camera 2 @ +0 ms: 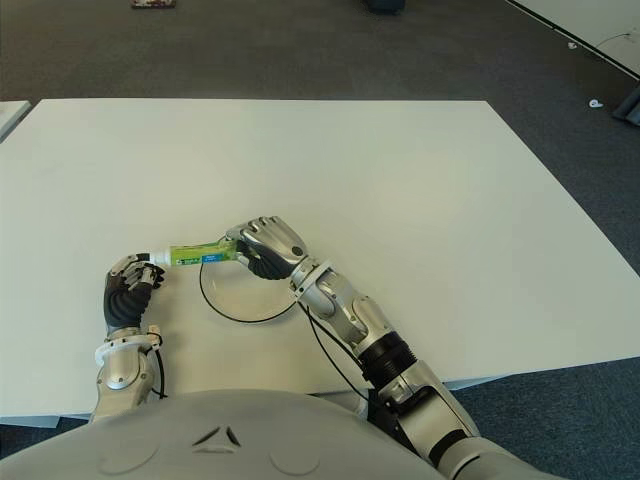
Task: Put the toothpaste on the table into the plate.
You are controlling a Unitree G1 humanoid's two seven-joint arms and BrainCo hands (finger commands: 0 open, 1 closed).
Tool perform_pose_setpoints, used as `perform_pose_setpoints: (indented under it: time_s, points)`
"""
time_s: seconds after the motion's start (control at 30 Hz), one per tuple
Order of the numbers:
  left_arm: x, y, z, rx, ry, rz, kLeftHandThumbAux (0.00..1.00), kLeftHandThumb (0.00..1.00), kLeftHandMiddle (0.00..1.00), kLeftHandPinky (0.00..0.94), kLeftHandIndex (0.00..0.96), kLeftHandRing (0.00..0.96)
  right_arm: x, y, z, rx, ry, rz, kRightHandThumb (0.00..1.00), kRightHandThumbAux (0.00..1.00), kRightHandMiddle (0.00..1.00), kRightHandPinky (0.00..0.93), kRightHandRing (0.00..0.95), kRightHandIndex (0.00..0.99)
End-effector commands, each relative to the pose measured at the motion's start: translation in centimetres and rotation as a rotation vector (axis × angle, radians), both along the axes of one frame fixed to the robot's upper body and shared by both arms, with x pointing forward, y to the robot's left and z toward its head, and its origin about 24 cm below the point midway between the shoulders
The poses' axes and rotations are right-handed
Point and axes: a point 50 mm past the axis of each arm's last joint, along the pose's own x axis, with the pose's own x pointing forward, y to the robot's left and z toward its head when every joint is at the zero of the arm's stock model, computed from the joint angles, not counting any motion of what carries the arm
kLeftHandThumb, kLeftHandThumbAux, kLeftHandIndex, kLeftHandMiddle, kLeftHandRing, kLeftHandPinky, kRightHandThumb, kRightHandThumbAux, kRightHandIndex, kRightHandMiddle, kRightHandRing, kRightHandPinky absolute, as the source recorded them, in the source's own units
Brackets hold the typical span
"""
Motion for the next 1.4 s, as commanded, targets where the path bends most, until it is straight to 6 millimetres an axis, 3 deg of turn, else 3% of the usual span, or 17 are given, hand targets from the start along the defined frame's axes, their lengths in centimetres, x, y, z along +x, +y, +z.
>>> perform_pose_setpoints:
  time_s: [0.03,0.7,1.4]
  points:
    - [-0.4,0.0,-0.4,-0.019,0.034,-0.006,0.717,0.704,0.575,0.554,0.429,0.586,0.2,0.1,-0.7,-0.040,-0.009,0.002,0.731,0.709,0.864,0.874,0.857,0.441]
    - [-0.5,0.1,-0.4,-0.019,0.041,-0.006,0.716,0.704,0.577,0.568,0.430,0.589,0.3,-1.3,-1.4,-0.121,-0.030,-0.069,0.731,0.709,0.862,0.876,0.862,0.441]
    - [-0.7,0.1,-0.4,-0.035,0.032,-0.006,0.717,0.700,0.604,0.575,0.430,0.599,-0.3,-3.9,0.1,-0.206,-0.038,-0.175,0.727,0.708,0.815,0.833,0.822,0.442]
